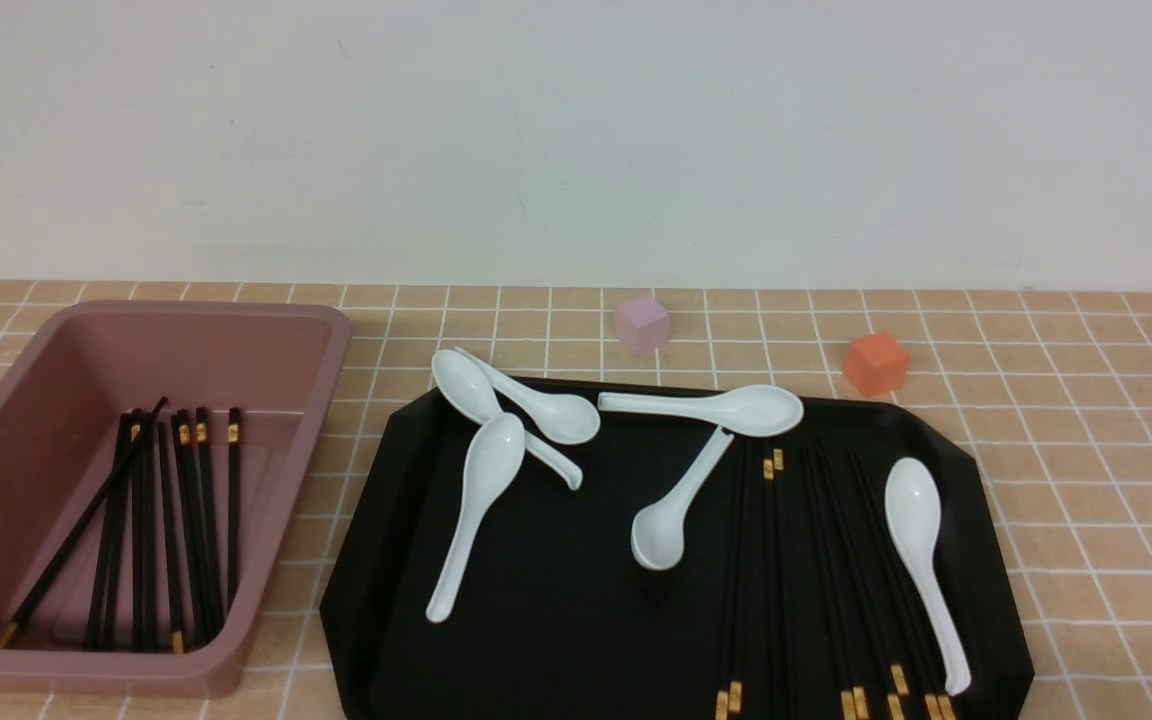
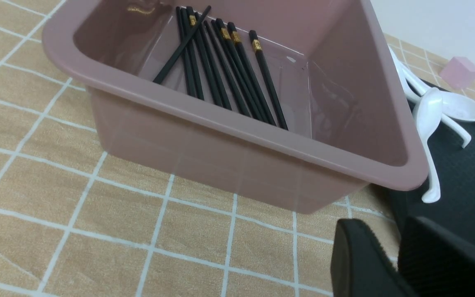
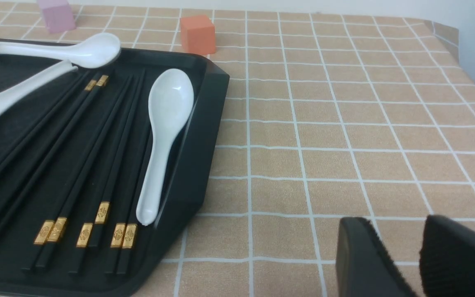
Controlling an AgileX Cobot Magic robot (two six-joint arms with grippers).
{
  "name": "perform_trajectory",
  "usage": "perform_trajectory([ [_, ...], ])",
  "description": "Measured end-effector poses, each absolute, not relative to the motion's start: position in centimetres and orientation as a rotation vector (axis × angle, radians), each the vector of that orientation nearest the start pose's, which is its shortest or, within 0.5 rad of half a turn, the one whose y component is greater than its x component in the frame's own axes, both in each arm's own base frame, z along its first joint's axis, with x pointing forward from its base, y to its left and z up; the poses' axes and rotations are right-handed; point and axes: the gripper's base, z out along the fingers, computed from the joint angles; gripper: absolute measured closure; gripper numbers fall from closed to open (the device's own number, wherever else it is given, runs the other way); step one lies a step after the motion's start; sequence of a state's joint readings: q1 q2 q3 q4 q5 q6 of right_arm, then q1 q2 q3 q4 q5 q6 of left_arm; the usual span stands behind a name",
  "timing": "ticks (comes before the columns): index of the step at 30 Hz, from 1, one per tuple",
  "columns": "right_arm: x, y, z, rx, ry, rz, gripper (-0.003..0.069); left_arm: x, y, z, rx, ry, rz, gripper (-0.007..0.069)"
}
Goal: On brown tablecloth take chopsticks from black tray and put them in box.
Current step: 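Move the gripper over the chopsticks on the black tray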
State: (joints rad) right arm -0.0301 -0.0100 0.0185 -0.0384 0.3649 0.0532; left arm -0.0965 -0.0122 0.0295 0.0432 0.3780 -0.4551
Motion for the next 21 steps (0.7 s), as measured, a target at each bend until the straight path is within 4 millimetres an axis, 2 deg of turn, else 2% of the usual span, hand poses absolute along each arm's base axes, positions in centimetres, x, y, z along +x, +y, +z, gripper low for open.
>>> perform_trajectory([
  [17, 5.32, -0.21, 17.59, 0.078, 1.839, 0.010, 0.0419, 5.23, -0.36, 17.00, -0.311, 1.867, -0.335, 0.0428],
  [21, 5.41, 0.42, 17.80, 0.335, 1.784, 0.315, 0.0419, 5.23, -0.36, 17.00, -0.311, 1.867, -0.335, 0.0424],
])
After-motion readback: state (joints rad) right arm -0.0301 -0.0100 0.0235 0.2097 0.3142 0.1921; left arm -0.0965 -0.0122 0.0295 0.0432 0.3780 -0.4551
